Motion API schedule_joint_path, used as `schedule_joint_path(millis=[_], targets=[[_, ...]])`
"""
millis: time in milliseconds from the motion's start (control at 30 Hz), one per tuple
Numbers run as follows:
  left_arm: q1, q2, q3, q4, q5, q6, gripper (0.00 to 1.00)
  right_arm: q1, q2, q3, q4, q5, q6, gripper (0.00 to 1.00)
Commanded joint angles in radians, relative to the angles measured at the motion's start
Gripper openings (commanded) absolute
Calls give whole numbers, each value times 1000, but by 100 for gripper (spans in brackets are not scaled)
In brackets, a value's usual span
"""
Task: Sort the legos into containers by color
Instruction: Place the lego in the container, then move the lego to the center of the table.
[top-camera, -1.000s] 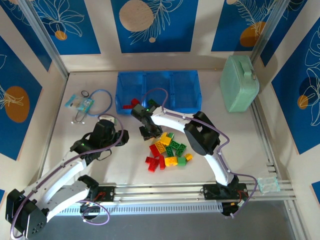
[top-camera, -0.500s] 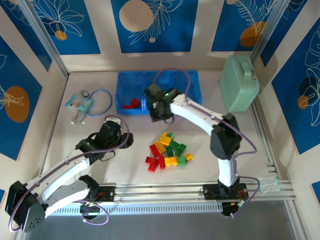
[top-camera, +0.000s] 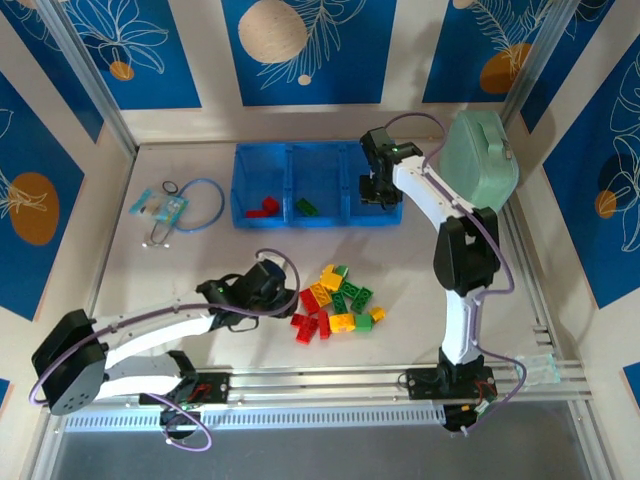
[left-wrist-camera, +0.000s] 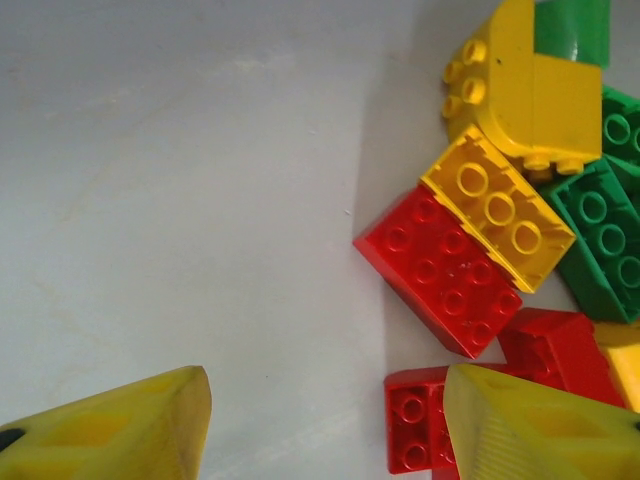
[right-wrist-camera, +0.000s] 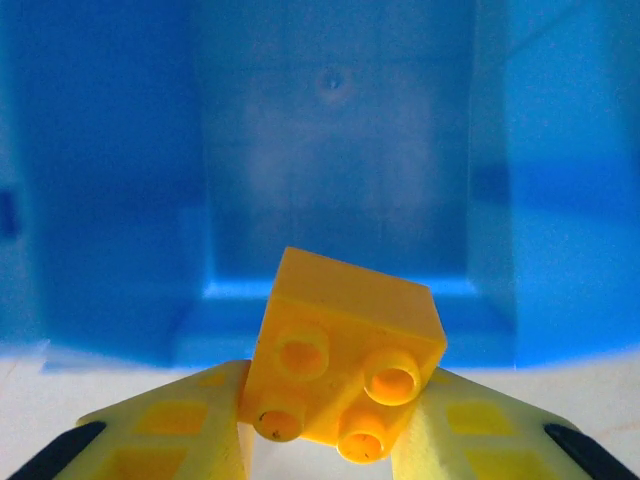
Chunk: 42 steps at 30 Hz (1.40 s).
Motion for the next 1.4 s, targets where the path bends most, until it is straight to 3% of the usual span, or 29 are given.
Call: schedule_joint_path(millis=[0,67,133,267,533,733,1033,1367], targets=[[-38,16,25,18,-23,-44,64,-10,56,98,-28,-33,-43,37],[-61,30,27,18,-23,-54,65,-16,90,144,-42,-32,-46,42],[-89,55,38,8,-27,-58,67,-14,117,192,-69,-20,-47,57],[-132,102,63,-6,-34,-67,69,2,85,192,-64,23,-39,66],[-162,194,84,0,1,-88,69,38,-128,1,10,40,-13,66],[-163,239,74,-10,7,-118,62,55,-276,-192,76,26,16,65],[-153,294,65,7,10,-154,61,57,-366,-347,129,5,51,64],[14,211,-60,28,36,-203,54,71,-413,-414,158,-6,67,63]])
